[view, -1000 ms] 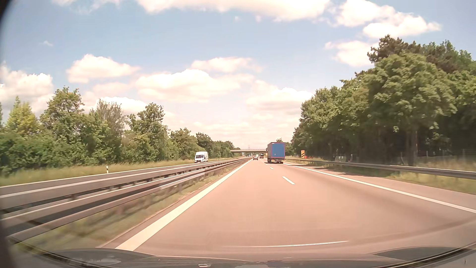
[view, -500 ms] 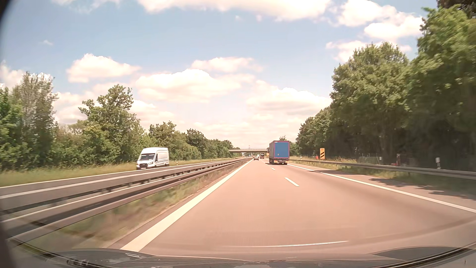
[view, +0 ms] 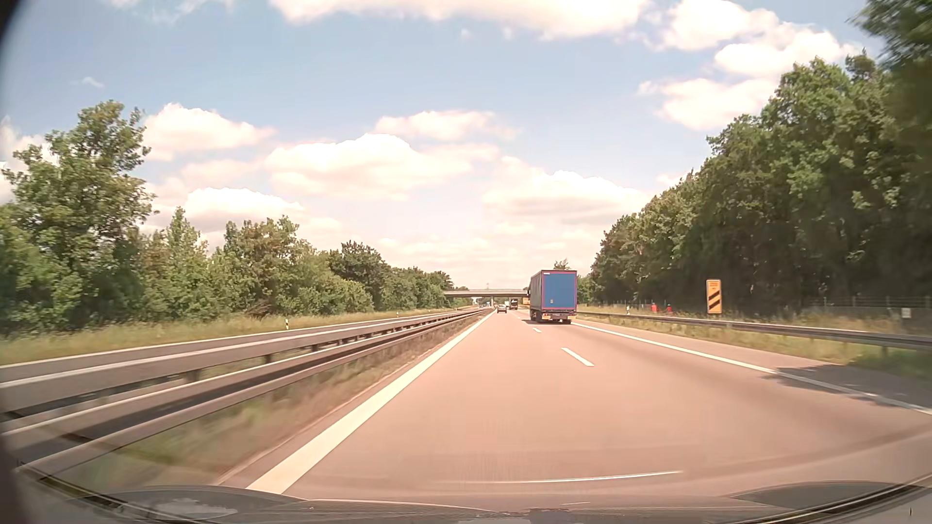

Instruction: Follow the waypoints while adhering to traffic rules and regulations

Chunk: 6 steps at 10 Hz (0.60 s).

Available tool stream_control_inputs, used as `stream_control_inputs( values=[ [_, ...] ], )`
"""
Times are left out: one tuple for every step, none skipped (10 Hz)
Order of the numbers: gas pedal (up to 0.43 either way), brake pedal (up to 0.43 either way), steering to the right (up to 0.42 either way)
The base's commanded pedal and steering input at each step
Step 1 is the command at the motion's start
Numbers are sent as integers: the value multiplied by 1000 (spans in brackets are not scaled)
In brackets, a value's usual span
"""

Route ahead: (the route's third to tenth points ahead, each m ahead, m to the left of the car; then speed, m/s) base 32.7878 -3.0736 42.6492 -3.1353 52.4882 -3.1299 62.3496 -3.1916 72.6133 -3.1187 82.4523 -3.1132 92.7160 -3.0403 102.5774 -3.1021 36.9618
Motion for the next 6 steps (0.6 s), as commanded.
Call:
stream_control_inputs(
  values=[
    [228, 12, -1],
    [240, 12, 0],
    [268, 12, -1],
    [280, 6, 0],
    [287, 12, 0],
    [311, 12, -1]
  ],
)
